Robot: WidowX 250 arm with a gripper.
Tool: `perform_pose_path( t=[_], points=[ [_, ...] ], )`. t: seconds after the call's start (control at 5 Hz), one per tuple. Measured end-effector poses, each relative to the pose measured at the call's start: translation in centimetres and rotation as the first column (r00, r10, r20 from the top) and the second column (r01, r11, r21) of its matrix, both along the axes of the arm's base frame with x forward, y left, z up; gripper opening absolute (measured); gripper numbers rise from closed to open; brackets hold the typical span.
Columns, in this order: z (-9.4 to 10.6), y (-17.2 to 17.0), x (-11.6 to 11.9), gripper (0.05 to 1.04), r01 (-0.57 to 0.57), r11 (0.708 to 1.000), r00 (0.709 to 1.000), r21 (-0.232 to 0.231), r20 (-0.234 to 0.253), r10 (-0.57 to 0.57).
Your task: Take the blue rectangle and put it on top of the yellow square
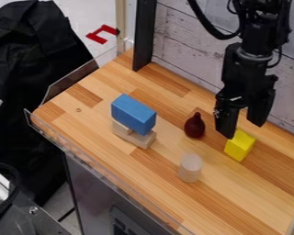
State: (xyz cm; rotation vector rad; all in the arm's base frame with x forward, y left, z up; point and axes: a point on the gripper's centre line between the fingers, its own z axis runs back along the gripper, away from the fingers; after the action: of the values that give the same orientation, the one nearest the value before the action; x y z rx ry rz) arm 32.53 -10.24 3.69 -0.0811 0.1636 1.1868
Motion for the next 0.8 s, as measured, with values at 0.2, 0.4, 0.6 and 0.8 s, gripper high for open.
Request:
perform_pose_path(
  t=[0.2,0.4,0.6,0.8],
  points=[
    [-1.2,0.1,-0.5,0.999,-0.003,1.000,0.999,0.007,-0.041,0.003],
    [-1.3,1.1,-0.1,0.999,-0.021,1.000,0.999,-0.004,-0.028,0.021],
    [0.0,3.1,0.7,0.999,-0.071,0.997,0.997,-0.005,0.008,0.071],
    [1.4,3.7,1.3,0.999,-0.085,0.996,0.995,-0.033,0.059,0.086]
  ],
)
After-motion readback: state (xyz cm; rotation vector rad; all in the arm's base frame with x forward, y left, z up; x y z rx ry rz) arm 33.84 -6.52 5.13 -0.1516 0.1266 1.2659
